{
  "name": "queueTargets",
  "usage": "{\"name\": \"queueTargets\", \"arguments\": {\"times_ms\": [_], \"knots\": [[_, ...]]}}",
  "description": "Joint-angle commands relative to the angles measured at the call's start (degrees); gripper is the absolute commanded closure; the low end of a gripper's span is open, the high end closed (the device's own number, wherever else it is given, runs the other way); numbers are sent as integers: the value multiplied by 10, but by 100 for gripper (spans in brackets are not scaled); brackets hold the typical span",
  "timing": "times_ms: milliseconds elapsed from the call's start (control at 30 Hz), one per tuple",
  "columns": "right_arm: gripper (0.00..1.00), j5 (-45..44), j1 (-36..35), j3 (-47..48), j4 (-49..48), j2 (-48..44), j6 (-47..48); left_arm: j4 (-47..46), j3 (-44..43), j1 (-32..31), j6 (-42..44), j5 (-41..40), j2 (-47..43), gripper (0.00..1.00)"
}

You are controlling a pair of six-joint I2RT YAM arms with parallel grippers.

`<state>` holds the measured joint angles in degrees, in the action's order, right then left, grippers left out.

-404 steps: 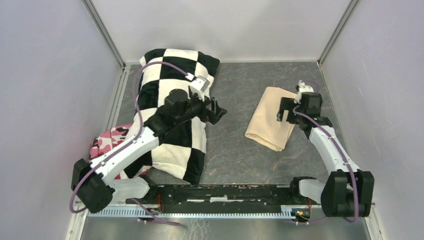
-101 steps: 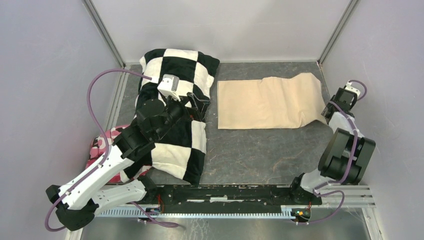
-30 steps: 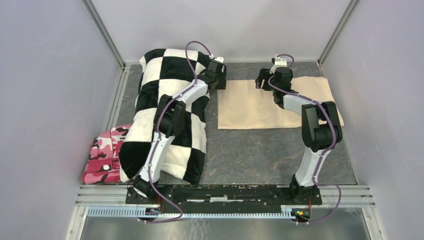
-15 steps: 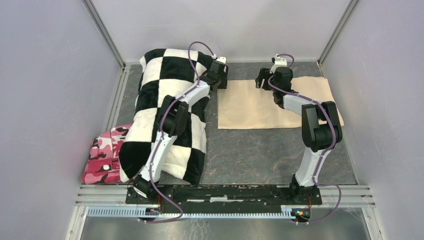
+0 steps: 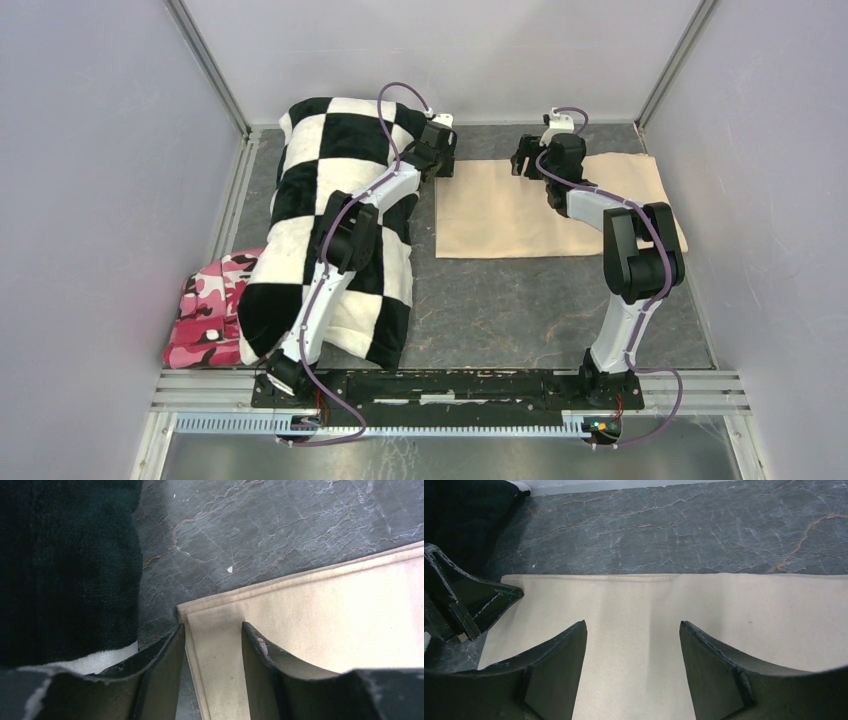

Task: Open and lay out the surgical kit
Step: Open the surgical kit at the center of the board.

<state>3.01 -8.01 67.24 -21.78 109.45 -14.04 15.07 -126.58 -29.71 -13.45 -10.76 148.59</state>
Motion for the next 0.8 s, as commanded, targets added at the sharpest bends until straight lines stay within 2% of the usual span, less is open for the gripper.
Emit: {"name": "queueTargets", "arguments": {"times_ms": [0, 200, 433, 600, 767], "knots": [[26, 7, 2, 9, -23, -8, 8, -28, -27, -1, 38, -14, 17, 51], [26, 8, 2, 11, -22, -7, 8, -32, -35, -1, 42, -6, 19, 64], [26, 7, 3, 14, -16, -6, 11, -24, -36, -1, 36, 23, -7, 89], [26, 4, 6, 14, -6, -19, 15, -21, -22, -4, -3, 91, -53, 95], [26, -4, 10, 6, -1, -32, 21, -20, 9, -16, -8, 100, -106, 92]]}}
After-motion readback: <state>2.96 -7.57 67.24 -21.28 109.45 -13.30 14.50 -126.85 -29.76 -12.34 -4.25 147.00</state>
